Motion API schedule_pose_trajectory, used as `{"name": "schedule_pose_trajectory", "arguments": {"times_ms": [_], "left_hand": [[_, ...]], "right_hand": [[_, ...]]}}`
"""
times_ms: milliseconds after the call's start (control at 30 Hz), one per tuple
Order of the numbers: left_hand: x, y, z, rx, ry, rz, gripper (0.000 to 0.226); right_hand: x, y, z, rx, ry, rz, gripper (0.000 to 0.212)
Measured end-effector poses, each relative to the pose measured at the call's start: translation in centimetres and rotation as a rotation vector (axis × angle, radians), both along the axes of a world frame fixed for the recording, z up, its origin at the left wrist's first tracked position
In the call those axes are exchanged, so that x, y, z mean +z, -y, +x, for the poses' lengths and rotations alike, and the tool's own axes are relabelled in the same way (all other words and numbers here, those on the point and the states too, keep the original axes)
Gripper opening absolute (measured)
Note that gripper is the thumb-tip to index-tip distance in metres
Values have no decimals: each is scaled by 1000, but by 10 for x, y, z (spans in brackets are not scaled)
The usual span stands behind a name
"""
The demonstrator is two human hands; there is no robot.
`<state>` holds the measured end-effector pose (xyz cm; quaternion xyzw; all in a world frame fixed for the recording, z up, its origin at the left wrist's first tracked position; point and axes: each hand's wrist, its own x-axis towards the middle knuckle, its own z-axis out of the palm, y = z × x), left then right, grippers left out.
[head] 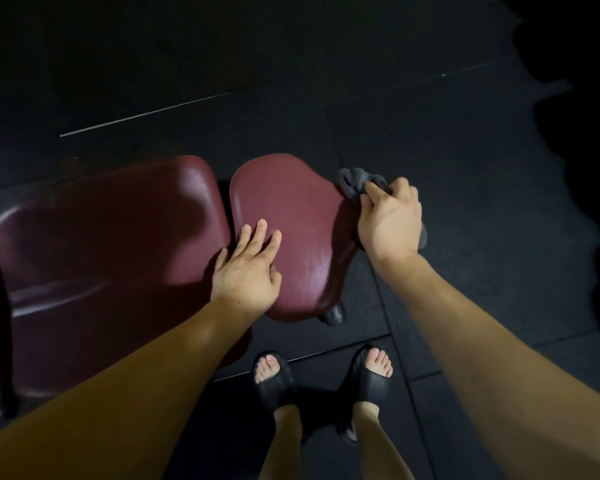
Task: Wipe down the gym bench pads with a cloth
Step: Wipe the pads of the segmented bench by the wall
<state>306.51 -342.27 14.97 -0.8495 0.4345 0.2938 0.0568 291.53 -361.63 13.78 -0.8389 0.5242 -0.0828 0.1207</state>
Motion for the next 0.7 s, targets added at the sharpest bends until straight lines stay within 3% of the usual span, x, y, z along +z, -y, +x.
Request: {"name": "schedule_pose_trajectory", "arguments": {"times_ms": [67, 200, 300, 500, 700], "left_hand": [[0, -1, -1, -5, 0, 8, 72], [-2, -4, 3, -20, -6, 6, 76], [-2, -4, 4, -13, -10, 8, 77], [0, 0, 8, -55, 4, 19, 74], [-5, -5, 6, -66, 1, -7, 78]], "right_hand": [[-3, -5, 31, -29, -6, 17, 16], [-1, -6, 85, 190, -60, 90, 25], [5, 8, 64, 329, -121, 93, 28], [18, 35, -1, 183, -217, 126, 32], [8, 13, 64, 66, -246, 155, 34]]}}
